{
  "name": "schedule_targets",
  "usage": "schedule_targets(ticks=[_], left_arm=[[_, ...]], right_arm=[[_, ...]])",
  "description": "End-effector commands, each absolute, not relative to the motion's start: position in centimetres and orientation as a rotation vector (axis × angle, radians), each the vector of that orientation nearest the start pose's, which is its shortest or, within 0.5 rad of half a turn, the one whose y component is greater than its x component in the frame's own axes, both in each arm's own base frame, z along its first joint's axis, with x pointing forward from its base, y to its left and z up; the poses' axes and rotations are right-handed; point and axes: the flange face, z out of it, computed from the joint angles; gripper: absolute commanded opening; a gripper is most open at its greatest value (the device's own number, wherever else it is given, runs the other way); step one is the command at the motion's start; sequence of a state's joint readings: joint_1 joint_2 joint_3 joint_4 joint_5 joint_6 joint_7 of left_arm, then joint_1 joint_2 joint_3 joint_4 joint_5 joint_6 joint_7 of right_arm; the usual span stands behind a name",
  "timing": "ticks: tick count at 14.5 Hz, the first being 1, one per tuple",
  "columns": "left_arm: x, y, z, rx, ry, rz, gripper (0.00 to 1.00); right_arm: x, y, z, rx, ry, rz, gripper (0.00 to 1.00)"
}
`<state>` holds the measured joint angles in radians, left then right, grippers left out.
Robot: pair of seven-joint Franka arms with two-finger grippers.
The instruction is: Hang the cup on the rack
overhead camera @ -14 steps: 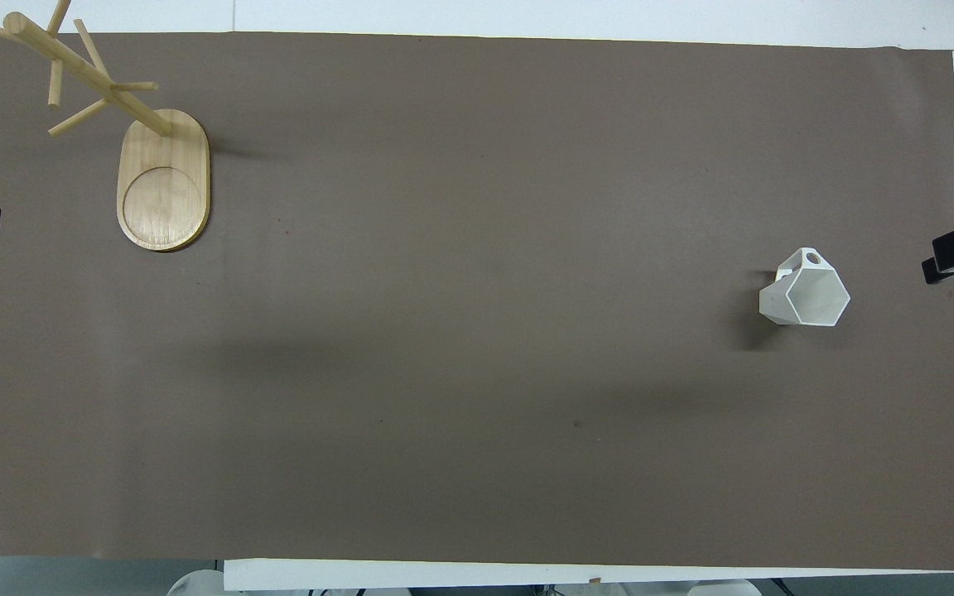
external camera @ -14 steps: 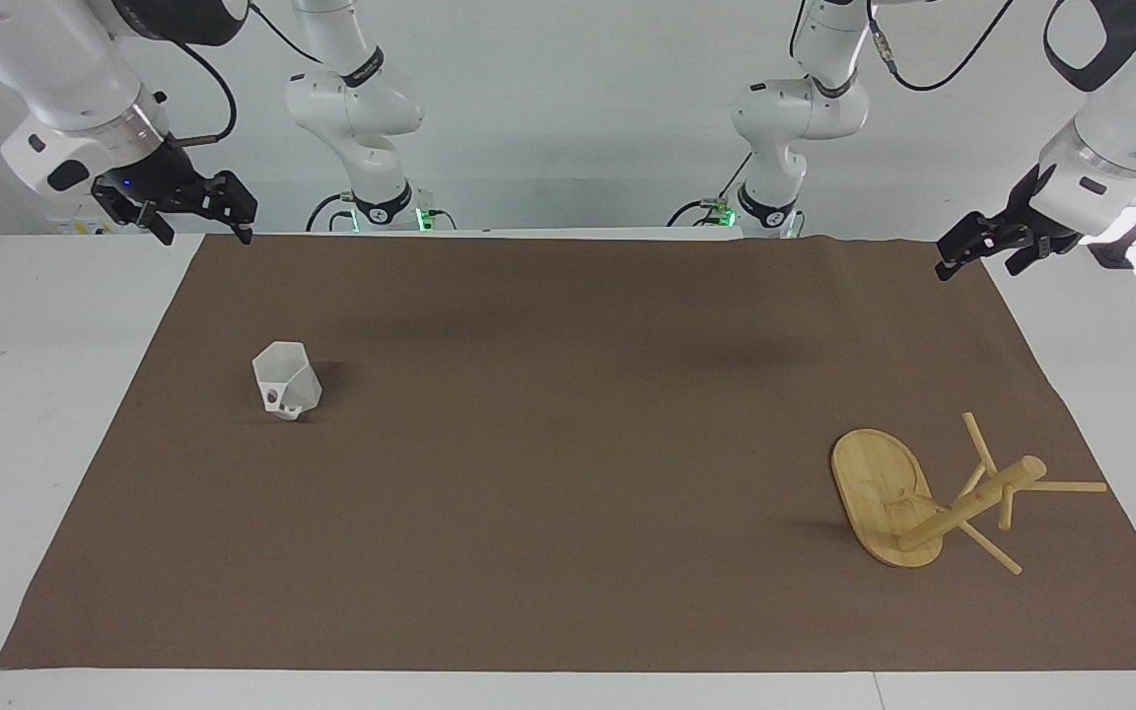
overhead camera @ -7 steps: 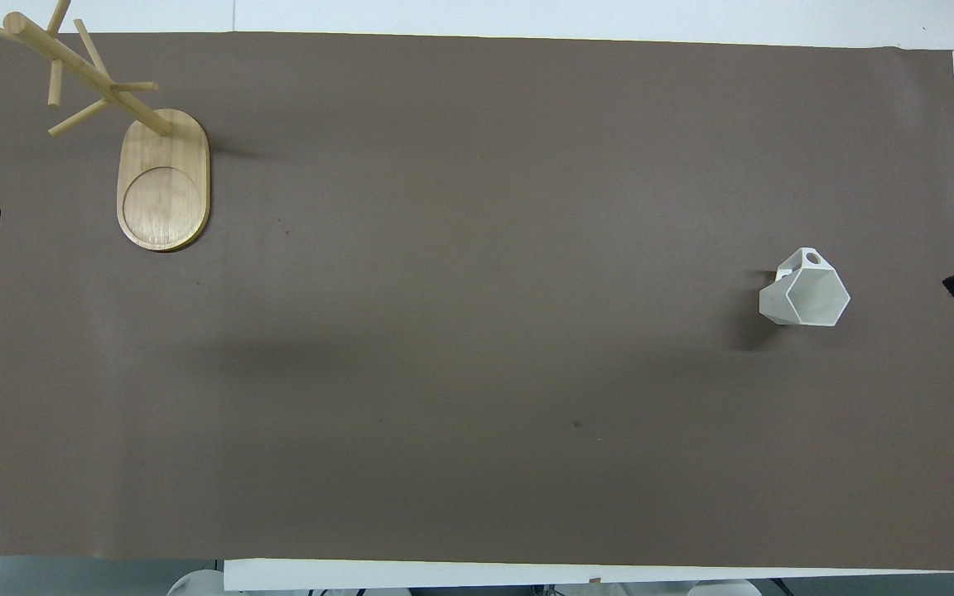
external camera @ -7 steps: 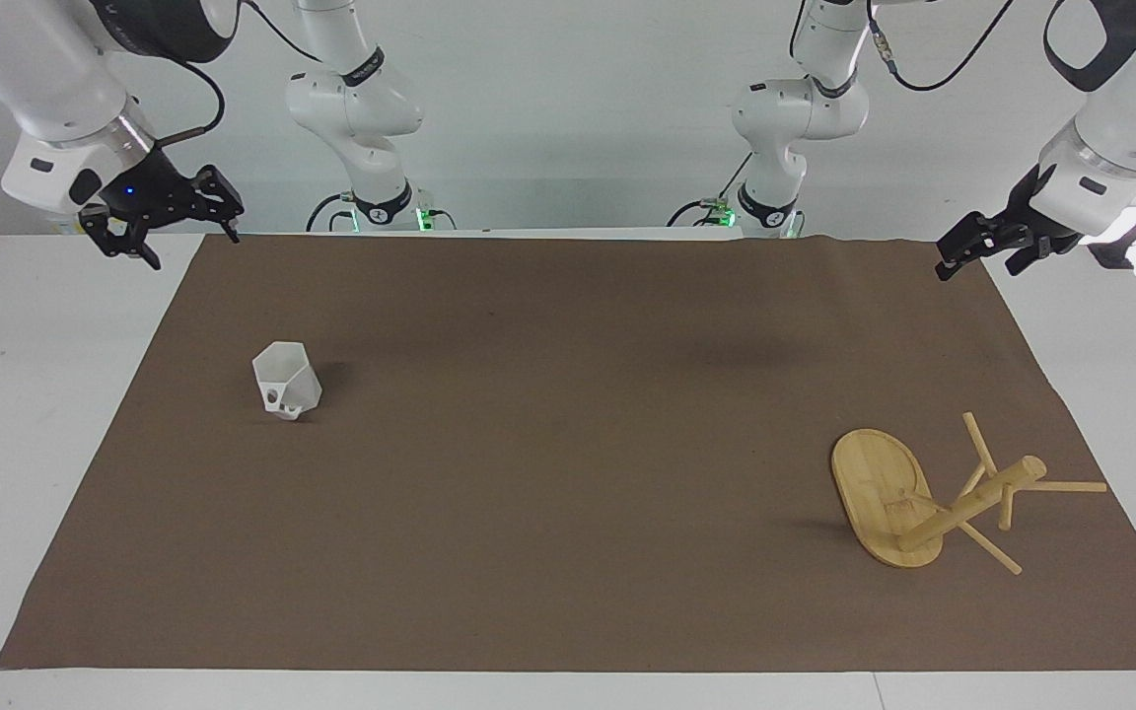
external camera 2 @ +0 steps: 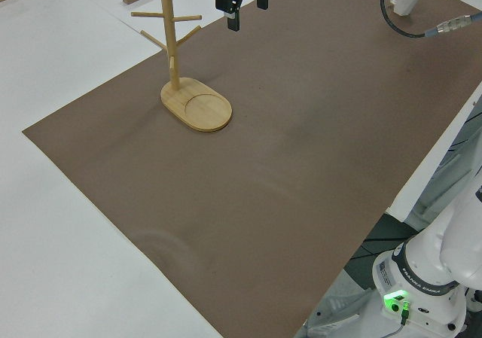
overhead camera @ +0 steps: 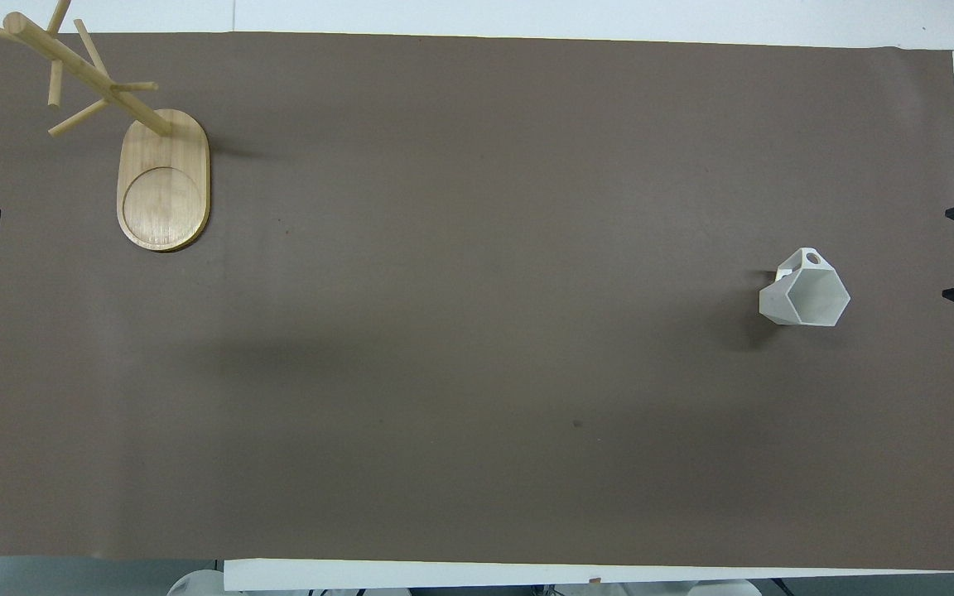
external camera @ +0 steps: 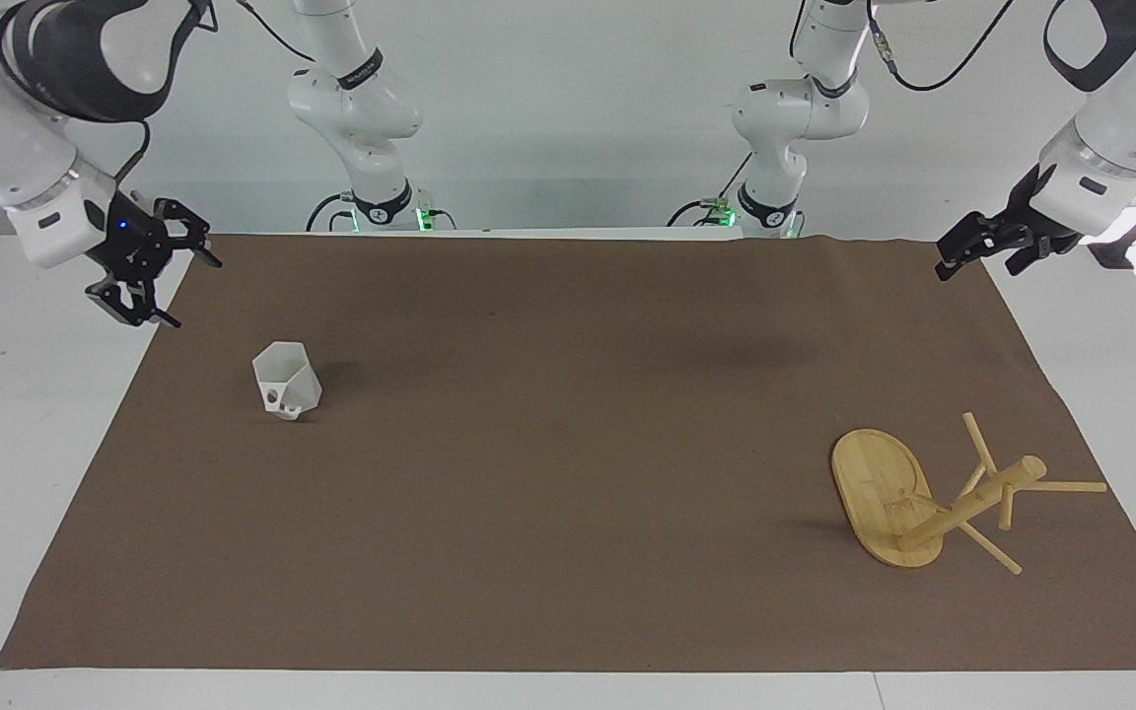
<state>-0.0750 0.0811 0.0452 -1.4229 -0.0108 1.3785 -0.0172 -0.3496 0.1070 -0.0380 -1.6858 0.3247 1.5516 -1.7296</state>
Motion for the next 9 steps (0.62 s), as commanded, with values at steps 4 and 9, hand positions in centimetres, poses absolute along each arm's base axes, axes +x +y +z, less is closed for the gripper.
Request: schedule_targets(ticks=[4,9], left_arm=[[54.9,-1.6,63.2,-3.121,0.029,0.199,1.0],[54.9,-1.6,63.2,-3.121,0.029,0.199,1.0]], right_arm=[[52.5,-26.8,38.3,-1.773,-1.557,-0.671,1.0],[50.6,-28.1,29.0,-1.502,-1.429,-0.913,1.0]])
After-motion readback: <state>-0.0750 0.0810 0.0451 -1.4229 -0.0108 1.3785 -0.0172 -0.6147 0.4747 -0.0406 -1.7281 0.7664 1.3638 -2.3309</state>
